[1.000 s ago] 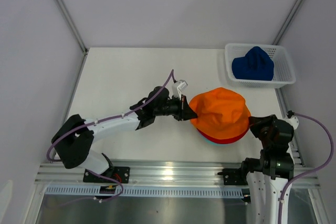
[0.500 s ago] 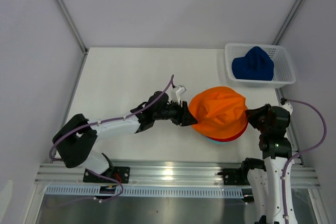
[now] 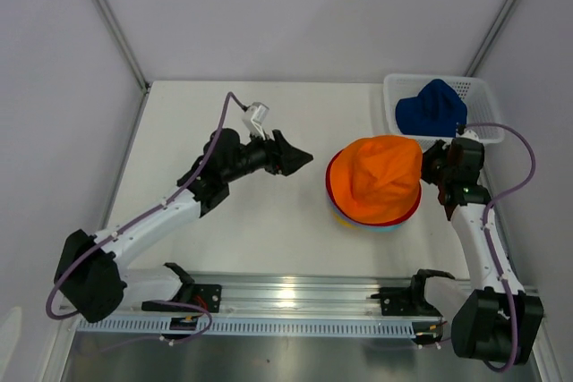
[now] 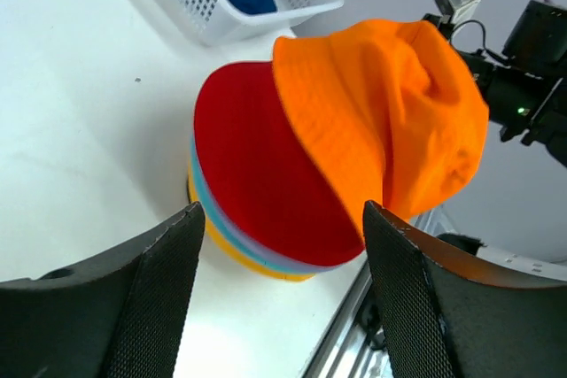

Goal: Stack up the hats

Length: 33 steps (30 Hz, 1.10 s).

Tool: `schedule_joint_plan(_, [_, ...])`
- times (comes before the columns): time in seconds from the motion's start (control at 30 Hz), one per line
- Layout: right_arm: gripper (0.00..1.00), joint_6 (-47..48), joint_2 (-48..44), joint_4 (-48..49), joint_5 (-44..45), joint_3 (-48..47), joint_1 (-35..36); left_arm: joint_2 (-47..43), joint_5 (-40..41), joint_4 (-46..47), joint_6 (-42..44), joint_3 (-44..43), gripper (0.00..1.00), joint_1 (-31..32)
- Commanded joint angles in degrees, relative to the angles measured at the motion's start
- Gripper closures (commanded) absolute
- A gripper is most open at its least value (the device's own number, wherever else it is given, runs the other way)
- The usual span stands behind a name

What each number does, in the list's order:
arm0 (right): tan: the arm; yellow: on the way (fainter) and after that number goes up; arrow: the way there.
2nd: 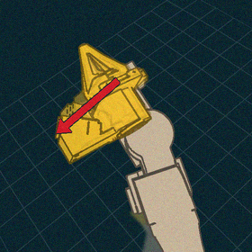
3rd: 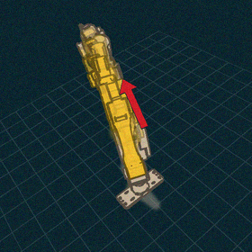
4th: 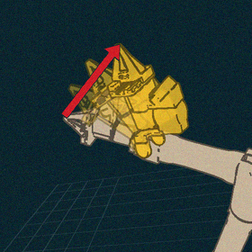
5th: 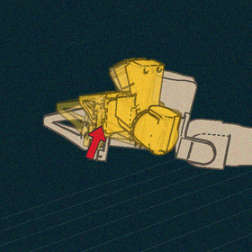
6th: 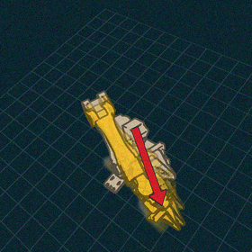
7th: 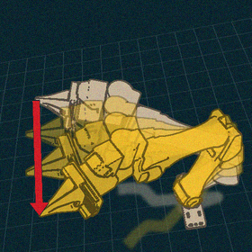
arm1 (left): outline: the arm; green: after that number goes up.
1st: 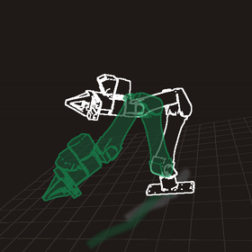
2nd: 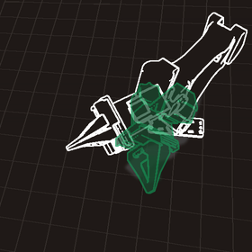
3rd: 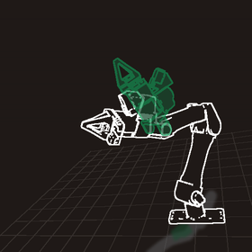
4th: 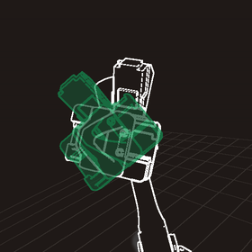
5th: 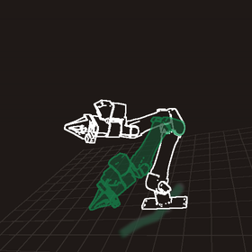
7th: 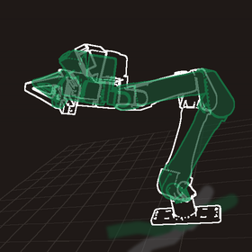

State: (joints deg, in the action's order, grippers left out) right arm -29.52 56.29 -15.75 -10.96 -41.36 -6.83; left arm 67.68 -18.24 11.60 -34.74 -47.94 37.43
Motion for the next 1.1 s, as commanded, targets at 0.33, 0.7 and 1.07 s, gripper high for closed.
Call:
schedule_joint_plan(0.33, [1.0,3.3,5.3,3.4,4.4,-7.7,5.4,13.8,-7.7,7.1,-15.9,-7.3,0.31,4.2])
schedule_joint_plan(0.7, [1.0,4.0,2.9,2.8,4.9,-5.9,5.4,18.6,-5.2,9.2,-22.7,-7.6,0.88,6.7])
schedule_joint_plan(1.07, [1.0,4.5,4.3,4.1,3.9,-3.6,5.3,21.3,6.2,4.1,-18.5,-0.8,0.99,4.3])
